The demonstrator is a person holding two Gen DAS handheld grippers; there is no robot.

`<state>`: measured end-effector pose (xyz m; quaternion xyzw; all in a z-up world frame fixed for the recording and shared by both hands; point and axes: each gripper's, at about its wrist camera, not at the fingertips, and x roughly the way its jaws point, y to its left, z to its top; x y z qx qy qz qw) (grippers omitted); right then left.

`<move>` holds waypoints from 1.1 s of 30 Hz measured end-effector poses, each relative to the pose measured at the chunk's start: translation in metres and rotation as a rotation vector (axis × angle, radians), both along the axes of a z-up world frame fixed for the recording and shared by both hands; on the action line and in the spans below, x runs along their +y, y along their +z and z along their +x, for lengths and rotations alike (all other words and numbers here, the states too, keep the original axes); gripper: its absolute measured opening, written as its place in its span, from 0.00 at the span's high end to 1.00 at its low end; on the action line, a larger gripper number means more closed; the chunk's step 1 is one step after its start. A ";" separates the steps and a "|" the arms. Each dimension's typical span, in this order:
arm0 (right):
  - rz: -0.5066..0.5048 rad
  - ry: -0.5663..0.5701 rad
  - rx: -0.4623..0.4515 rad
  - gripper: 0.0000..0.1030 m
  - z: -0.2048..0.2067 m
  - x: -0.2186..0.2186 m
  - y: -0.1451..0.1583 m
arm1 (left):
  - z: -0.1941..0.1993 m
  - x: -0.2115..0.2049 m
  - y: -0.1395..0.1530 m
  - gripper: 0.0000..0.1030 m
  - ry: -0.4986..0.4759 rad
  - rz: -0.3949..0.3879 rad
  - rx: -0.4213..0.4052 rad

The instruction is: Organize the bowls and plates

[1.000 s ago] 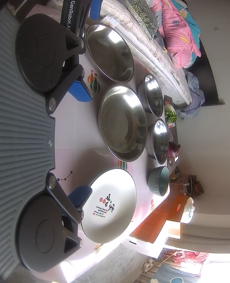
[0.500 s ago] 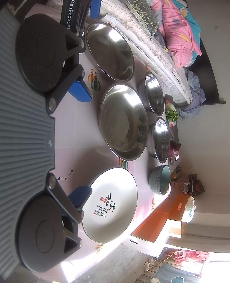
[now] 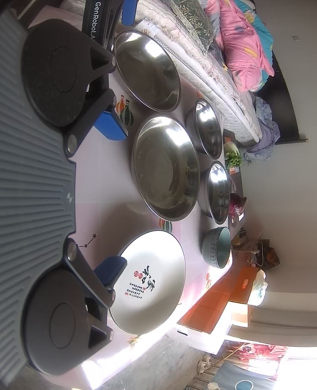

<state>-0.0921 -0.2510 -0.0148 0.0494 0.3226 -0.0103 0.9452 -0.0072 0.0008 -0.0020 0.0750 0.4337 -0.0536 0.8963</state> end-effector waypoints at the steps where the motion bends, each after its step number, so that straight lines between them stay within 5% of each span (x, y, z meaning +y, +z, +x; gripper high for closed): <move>1: -0.002 0.000 -0.004 0.01 0.000 0.000 0.001 | 0.001 0.001 0.000 0.00 0.002 0.002 -0.003; 10: -0.038 0.000 -0.041 0.01 0.012 -0.001 0.015 | 0.017 0.005 0.010 0.00 0.027 0.027 -0.033; 21: 0.069 0.121 -0.061 0.01 0.048 -0.008 0.032 | 0.049 0.018 0.028 0.00 0.058 0.076 -0.105; 33: 0.155 0.234 -0.060 0.01 0.162 -0.001 0.060 | 0.149 0.032 0.038 0.00 0.017 0.106 -0.116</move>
